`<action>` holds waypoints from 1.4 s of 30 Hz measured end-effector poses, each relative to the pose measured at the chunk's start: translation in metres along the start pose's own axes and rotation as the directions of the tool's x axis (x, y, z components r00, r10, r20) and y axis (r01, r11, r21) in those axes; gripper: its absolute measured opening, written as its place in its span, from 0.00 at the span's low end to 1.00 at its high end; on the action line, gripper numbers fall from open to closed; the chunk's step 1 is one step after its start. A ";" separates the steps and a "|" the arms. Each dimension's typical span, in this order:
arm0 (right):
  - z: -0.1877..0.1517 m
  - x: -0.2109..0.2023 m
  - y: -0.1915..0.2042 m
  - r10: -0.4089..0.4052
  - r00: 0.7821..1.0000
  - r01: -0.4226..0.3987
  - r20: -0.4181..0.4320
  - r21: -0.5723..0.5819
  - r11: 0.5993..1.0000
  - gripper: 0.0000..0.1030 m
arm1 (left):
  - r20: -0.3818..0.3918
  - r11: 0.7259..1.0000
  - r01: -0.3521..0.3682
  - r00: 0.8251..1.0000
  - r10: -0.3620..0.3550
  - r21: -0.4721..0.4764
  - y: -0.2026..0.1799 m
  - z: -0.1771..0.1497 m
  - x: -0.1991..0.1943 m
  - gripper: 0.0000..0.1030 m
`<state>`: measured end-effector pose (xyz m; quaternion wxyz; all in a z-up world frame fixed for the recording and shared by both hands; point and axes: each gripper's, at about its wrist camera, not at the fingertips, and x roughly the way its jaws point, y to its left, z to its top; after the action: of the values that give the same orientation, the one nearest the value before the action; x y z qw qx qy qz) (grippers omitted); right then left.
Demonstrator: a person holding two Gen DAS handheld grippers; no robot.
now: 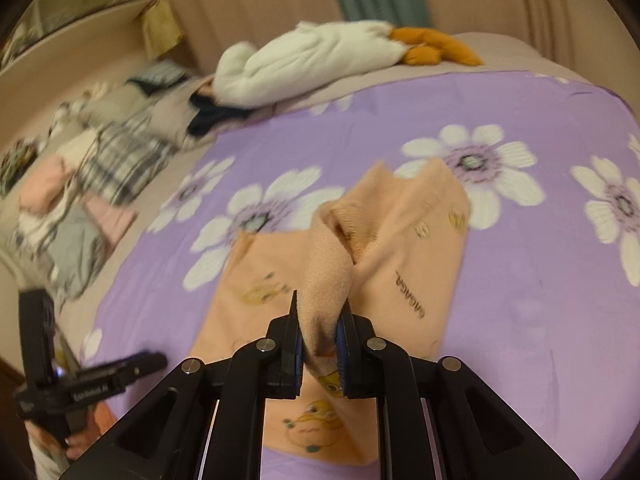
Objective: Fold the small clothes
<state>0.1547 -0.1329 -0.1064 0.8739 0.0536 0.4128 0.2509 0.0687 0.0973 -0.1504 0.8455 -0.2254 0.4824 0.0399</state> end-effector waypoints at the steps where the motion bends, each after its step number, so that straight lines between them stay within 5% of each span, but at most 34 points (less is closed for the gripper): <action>1: -0.003 0.004 0.004 0.005 1.000 -0.005 -0.017 -0.011 1.000 0.14 | 0.000 1.000 -0.001 1.000 0.001 -0.001 0.001 0.000 0.000 0.40; 8: -0.024 0.037 0.018 -0.002 0.988 -0.011 -0.153 -0.079 0.997 0.14 | 0.003 1.000 -0.001 1.000 0.001 -0.010 0.004 0.003 -0.002 0.40; 16: -0.030 0.039 0.007 0.033 0.982 -0.039 -0.186 -0.029 0.999 0.14 | 0.030 0.999 0.045 0.998 -0.046 0.014 -0.007 0.019 -0.011 0.50; 19: -0.030 0.031 0.007 0.044 0.980 -0.049 -0.193 -0.024 0.998 0.23 | 0.037 0.994 0.105 0.994 -0.106 0.036 -0.019 0.030 -0.015 0.54; 24: -0.032 0.009 0.000 0.069 0.984 -0.072 -0.164 -0.009 0.997 0.51 | 0.016 0.970 0.217 0.975 -0.220 0.105 -0.049 0.048 -0.011 0.66; 32: -0.034 -0.023 -0.039 -0.028 0.996 0.035 -0.087 0.086 0.996 0.62 | -0.142 0.931 0.340 0.936 -0.321 0.136 -0.094 0.064 0.043 0.66; 38: -0.039 -0.028 -0.073 -0.095 0.992 0.110 -0.086 0.196 0.974 0.62 | -0.215 0.939 0.322 0.932 -0.292 0.122 -0.116 0.069 0.087 0.64; 42: -0.045 -0.034 -0.087 -0.124 0.989 0.139 -0.076 0.248 0.959 0.62 | -0.273 0.928 0.360 0.906 -0.324 0.094 -0.122 0.070 0.106 0.60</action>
<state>0.1372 -0.2298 -0.1386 0.8620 0.1292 0.4700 0.1391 0.2159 0.0015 -0.1659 0.7848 -0.2492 0.5405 -0.1725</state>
